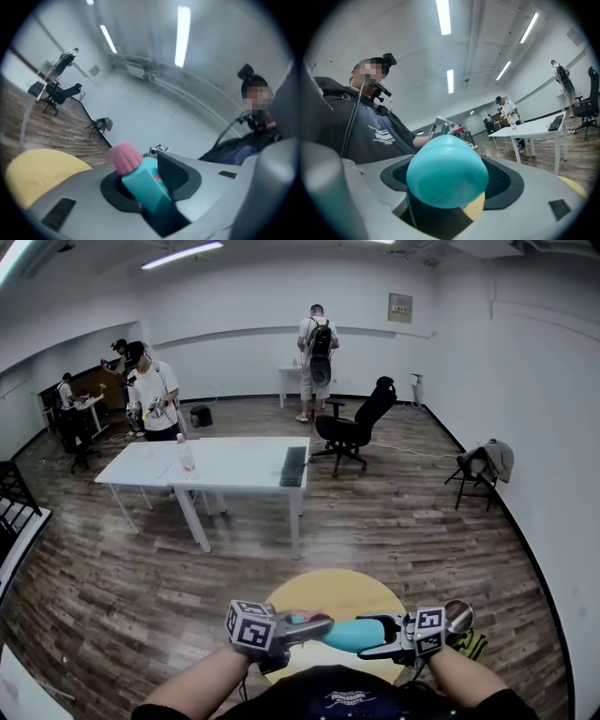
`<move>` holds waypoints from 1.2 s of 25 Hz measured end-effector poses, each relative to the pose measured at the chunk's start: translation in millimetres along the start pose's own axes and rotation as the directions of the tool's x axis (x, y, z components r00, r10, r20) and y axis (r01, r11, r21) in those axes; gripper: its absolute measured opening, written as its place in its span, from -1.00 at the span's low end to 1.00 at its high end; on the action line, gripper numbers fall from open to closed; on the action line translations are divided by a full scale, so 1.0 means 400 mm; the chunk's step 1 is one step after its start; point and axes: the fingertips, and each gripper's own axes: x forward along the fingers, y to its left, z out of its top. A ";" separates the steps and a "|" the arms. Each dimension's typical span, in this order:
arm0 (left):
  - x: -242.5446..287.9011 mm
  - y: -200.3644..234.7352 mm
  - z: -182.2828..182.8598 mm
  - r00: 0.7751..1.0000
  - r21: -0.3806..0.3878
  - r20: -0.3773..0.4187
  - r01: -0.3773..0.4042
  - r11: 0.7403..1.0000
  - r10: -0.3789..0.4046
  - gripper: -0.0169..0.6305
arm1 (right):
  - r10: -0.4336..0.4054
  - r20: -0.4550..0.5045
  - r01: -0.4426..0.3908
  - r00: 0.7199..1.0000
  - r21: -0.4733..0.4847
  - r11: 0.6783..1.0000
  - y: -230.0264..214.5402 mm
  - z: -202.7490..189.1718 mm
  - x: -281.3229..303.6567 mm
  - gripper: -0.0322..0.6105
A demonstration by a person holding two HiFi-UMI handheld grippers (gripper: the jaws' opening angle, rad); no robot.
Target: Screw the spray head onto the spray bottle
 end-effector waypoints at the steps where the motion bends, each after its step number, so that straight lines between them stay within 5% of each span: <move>1: -0.017 0.009 0.016 0.994 -0.102 0.107 0.034 0.994 -0.023 -0.53 | -0.023 0.023 0.023 0.999 0.000 1.000 -0.007 0.020 0.000 0.44; 2: -0.043 0.019 0.033 0.970 -0.208 0.238 0.095 0.974 -0.043 -0.36 | -0.050 0.052 0.050 0.997 0.008 0.999 -0.015 0.041 -0.005 0.44; 3: -0.080 0.033 0.048 0.922 -0.300 0.384 0.177 0.937 -0.052 0.40 | -0.078 0.087 0.076 0.993 0.026 0.997 -0.022 0.060 -0.016 0.44; 6: -0.241 0.113 0.040 0.725 -0.424 0.687 0.340 0.839 0.053 0.45 | -0.146 0.198 0.129 0.969 0.097 0.987 -0.030 0.101 -0.068 0.44; 7: -0.292 0.138 0.024 0.688 -0.434 0.720 0.345 0.832 0.091 0.45 | -0.162 0.209 0.145 0.964 0.091 0.985 -0.027 0.106 -0.080 0.44; 9: -0.360 0.162 0.002 0.666 -0.429 0.736 0.319 0.845 0.122 0.45 | -0.192 0.176 0.192 0.966 0.016 0.981 -0.016 0.104 -0.086 0.44; 11: -0.365 0.144 0.001 0.710 -0.389 0.699 0.276 0.879 0.086 0.45 | -0.215 0.105 0.225 0.971 -0.101 0.969 0.001 0.096 -0.069 0.44; 15: -0.186 0.024 0.002 0.918 -0.175 0.390 0.146 0.974 -0.067 0.39 | -0.210 -0.121 0.157 0.970 -0.344 0.926 0.036 0.043 0.000 0.44; 16: -0.136 -0.003 -0.006 0.954 -0.082 0.290 0.109 0.991 -0.081 0.24 | -0.192 -0.155 0.125 0.969 -0.364 0.923 0.043 0.033 0.017 0.44; 17: -0.097 -0.031 -0.010 0.975 0.033 0.205 0.085 0.996 -0.090 -0.21 | -0.155 -0.162 0.090 0.975 -0.351 0.932 0.050 0.030 0.028 0.44; 18: -0.071 -0.058 -0.011 0.985 0.146 0.140 0.079 0.986 -0.099 -0.50 | -0.104 -0.147 0.055 0.984 -0.307 0.950 0.056 0.031 0.029 0.44; 20: -0.037 -0.097 -0.013 0.994 0.302 0.029 0.089 0.949 -0.102 -0.47 | -0.019 -0.112 -0.005 0.994 -0.203 0.979 0.063 0.028 0.010 0.44; 24: 0.006 -0.095 -0.044 0.989 0.405 -0.143 0.098 0.909 -0.043 -0.45 | 0.045 -0.161 -0.066 0.986 -0.125 0.990 0.059 -0.022 -0.014 0.44; 27: 0.002 -0.077 -0.041 0.993 0.252 -0.097 0.088 0.964 -0.065 -0.45 | 0.038 -0.145 -0.049 0.989 -0.071 0.996 0.048 -0.037 -0.011 0.45; 30: -0.035 -0.050 0.005 0.983 -0.006 0.140 0.120 0.993 -0.118 -0.41 | -0.021 -0.045 0.019 0.999 -0.034 0.999 0.032 0.005 0.000 0.45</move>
